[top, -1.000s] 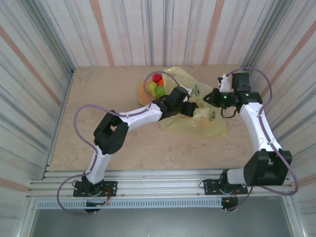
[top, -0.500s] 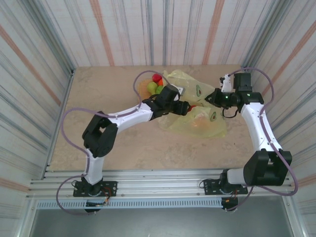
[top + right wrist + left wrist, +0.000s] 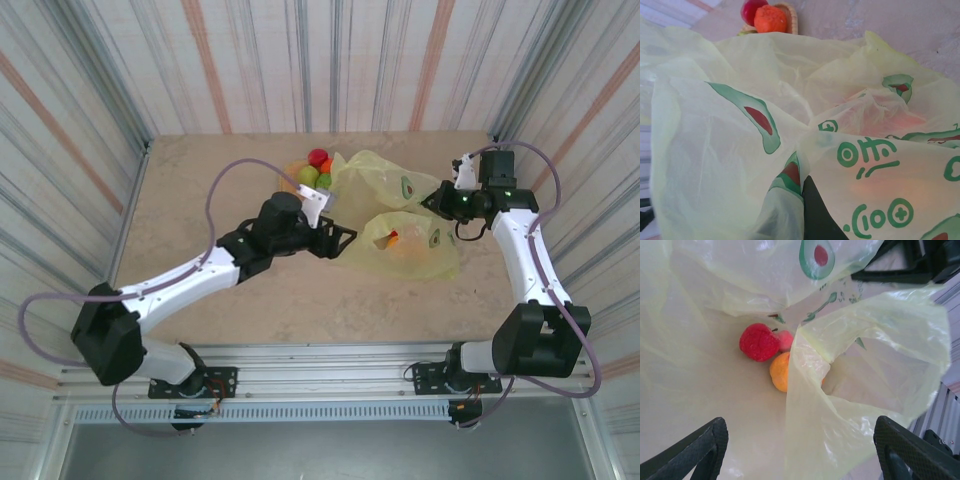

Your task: Place the fruits into the plastic bag

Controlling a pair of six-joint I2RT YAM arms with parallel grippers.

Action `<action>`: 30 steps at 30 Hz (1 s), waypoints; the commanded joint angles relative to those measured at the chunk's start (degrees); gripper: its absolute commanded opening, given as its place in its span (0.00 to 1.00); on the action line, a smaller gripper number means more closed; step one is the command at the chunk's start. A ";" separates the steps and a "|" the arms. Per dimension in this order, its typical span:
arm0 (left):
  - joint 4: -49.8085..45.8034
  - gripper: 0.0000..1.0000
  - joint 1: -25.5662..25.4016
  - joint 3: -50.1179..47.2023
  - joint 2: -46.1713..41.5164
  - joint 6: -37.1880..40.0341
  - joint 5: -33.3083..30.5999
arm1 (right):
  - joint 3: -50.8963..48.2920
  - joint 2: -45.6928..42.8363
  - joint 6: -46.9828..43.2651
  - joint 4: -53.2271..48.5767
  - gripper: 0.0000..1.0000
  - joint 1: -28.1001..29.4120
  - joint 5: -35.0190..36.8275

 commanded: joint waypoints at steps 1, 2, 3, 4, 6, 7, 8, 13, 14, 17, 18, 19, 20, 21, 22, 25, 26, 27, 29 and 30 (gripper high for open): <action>1.18 0.80 3.18 -1.62 -4.20 0.63 -2.32 | 0.57 -0.44 -0.97 -1.08 0.00 -0.71 0.74; 0.33 0.80 4.42 -1.47 -4.36 -0.11 -4.14 | 0.62 -0.53 -0.92 -1.08 0.00 -0.84 0.76; -0.90 0.80 6.24 -0.89 -4.09 -1.27 -6.00 | 0.55 -0.61 -0.88 -1.03 0.00 -0.95 0.85; -2.41 0.80 8.29 -0.08 -3.42 -2.70 -7.41 | 0.46 -0.80 -0.88 -0.99 0.00 -1.02 1.03; -3.67 0.81 12.61 1.54 -1.36 -5.05 -7.31 | 0.24 -1.15 -0.80 -0.99 0.00 -1.36 1.28; -3.58 0.80 14.74 2.37 0.03 -5.88 -6.46 | 0.07 -1.38 -0.79 -0.99 0.00 -1.40 1.42; -3.46 0.81 16.33 3.20 1.34 -6.38 -5.84 | 0.01 -1.62 -0.79 -0.99 0.00 -1.53 1.61; -5.28 0.81 22.03 10.16 10.99 -6.74 -4.99 | -0.54 -2.58 -0.70 -1.16 0.00 -2.16 1.90; -5.49 0.81 22.62 11.50 12.69 -6.52 -4.86 | -0.70 -2.79 -0.70 -1.12 0.00 -2.28 2.13; -6.79 0.82 23.99 16.42 19.24 -5.72 -4.79 | -0.87 -3.27 -0.68 -1.12 0.00 -2.74 3.18; -7.35 0.82 24.21 18.34 21.65 -5.33 -4.79 | -0.92 -3.33 -0.61 -1.14 0.00 -2.90 3.91; -8.04 0.82 24.37 20.31 24.11 -4.98 -4.80 | -0.88 -3.42 -0.53 -1.08 0.00 -3.06 4.79; -8.57 0.82 24.38 22.21 25.99 -4.50 -4.79 | -0.79 -3.38 -0.44 -1.08 0.00 -3.21 5.37; -9.11 0.82 24.38 24.42 28.38 -4.17 -4.61 | -0.73 -3.38 -0.31 -1.08 0.00 -3.41 5.70; -9.72 0.83 24.38 26.22 30.43 -4.03 -4.34 | -0.70 -3.44 -0.22 -1.08 0.00 -3.61 5.86; -11.29 0.83 24.38 32.54 36.74 -3.72 -3.80 | -0.52 -3.20 0.04 -0.90 0.00 -3.84 6.17; -12.17 0.83 24.37 34.88 38.80 -3.71 -3.77 | -0.44 -3.02 0.17 -0.86 0.00 -3.79 6.12; -13.01 0.83 24.38 37.28 40.84 -3.26 -3.49 | -0.44 -2.83 0.33 -0.81 0.00 -3.81 6.12; -14.58 0.84 24.38 41.45 44.88 -3.02 -3.52 | -0.35 -2.55 0.53 -0.72 0.00 -3.79 5.89; -15.17 0.84 24.47 43.46 46.61 -2.68 -3.55 | -0.30 -2.50 0.53 -0.72 0.00 -3.80 5.90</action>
